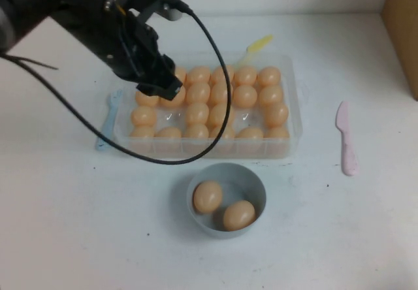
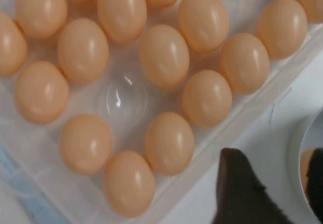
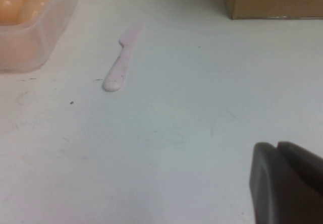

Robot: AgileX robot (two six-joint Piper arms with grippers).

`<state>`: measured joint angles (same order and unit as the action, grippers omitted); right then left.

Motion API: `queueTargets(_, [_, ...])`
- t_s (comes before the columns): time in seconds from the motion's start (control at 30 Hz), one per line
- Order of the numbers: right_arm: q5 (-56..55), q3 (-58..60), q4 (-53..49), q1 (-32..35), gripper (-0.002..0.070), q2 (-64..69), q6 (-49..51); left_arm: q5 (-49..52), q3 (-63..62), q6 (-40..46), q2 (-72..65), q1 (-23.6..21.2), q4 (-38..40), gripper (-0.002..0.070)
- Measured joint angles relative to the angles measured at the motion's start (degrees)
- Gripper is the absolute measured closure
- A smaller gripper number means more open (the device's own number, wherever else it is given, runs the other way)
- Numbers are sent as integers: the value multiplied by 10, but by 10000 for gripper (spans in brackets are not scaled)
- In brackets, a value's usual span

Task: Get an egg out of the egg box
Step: Pick up the egg from the plastic box

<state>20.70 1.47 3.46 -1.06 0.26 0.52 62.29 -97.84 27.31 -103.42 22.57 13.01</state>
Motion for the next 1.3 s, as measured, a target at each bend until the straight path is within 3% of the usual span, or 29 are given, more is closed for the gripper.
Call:
queueTargets(0.17, [0,0,0,0,694,0,0,2,-78,-22,-79,22,-4,201])
queueTargets(0.3, [0,0,0,0,694,0,0,1,-122,-48,-137,28,-11,151])
queueTargets(1.0, [0,0,0,0,694,0,0,-101,-142,-72,-240,38,-34,141])
queueTargets(1.3, [0,0,0,0,694,0,0,-110,-144,-72,-257,38,-38,207])
